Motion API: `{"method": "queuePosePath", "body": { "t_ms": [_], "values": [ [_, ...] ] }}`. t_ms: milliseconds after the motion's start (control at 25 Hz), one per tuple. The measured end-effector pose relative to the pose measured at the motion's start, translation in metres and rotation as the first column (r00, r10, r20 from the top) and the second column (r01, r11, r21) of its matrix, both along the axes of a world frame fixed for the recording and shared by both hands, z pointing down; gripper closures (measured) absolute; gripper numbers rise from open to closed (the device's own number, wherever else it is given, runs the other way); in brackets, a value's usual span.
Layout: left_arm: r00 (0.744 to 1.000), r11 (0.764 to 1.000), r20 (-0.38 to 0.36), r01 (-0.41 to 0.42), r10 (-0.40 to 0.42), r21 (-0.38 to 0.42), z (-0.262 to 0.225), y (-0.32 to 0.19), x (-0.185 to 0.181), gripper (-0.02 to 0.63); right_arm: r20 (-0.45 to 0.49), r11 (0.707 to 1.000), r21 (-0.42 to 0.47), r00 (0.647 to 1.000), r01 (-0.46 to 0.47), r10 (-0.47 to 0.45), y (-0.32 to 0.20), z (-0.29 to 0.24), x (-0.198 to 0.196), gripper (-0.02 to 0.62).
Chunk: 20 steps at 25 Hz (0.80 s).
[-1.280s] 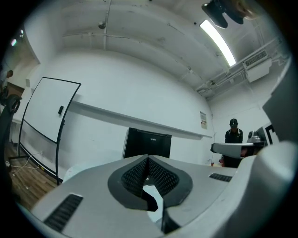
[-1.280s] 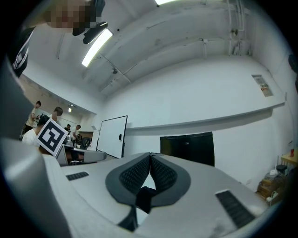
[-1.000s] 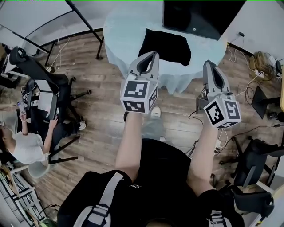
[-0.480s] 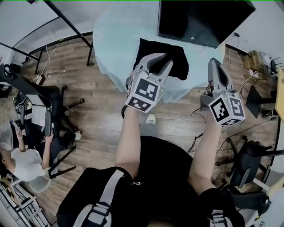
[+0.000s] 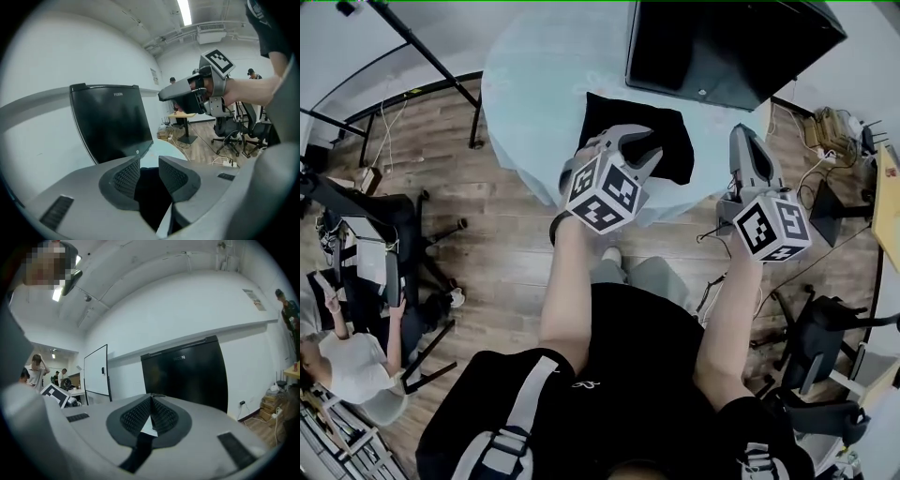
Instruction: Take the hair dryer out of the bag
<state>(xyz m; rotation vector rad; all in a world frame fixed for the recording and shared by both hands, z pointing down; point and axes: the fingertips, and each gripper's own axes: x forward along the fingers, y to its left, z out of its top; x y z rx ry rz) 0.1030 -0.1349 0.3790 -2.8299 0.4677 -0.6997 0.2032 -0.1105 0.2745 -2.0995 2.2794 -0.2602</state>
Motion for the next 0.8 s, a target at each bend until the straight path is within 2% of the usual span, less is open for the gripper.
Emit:
{"method": "queuePosePath", "body": {
  "t_ms": [240,400,480,600,640,800],
  "values": [
    [0.991,0.999,0.129,-0.029,0.034,-0.039,0.046,-0.002,0.012,0.466,0.01,0.995,-0.095,0.999,-0.03,0.031,-0.001,0.036,0.017,0.595],
    [0.974,0.998,0.22,0.058,-0.051,-0.026,0.075,-0.024,0.018,0.465,0.042,0.987,-0.159,0.999,-0.027,0.034,-0.007,0.066,0.031,0.594],
    [0.962,0.995,0.262,0.093,-0.079,-0.043,0.092,-0.034,0.021,0.426,0.07,0.982,-0.186,0.997,-0.03,0.044,-0.011,0.082,0.041,0.595],
    [0.944,0.988,0.313,0.134,-0.104,-0.075,0.115,-0.042,0.021,0.417,0.107,0.976,-0.217,0.993,-0.023,0.048,-0.021,0.101,0.049,0.595],
    [0.939,0.987,0.326,0.142,-0.109,-0.078,0.121,-0.045,0.021,0.388,0.115,0.974,-0.228,0.992,-0.017,0.045,-0.025,0.107,0.049,0.594],
    [0.925,0.983,0.359,0.165,-0.125,-0.083,0.141,-0.053,0.031,0.38,0.134,0.96,-0.28,0.991,0.016,0.022,-0.038,0.132,0.048,0.595]
  ]
}}
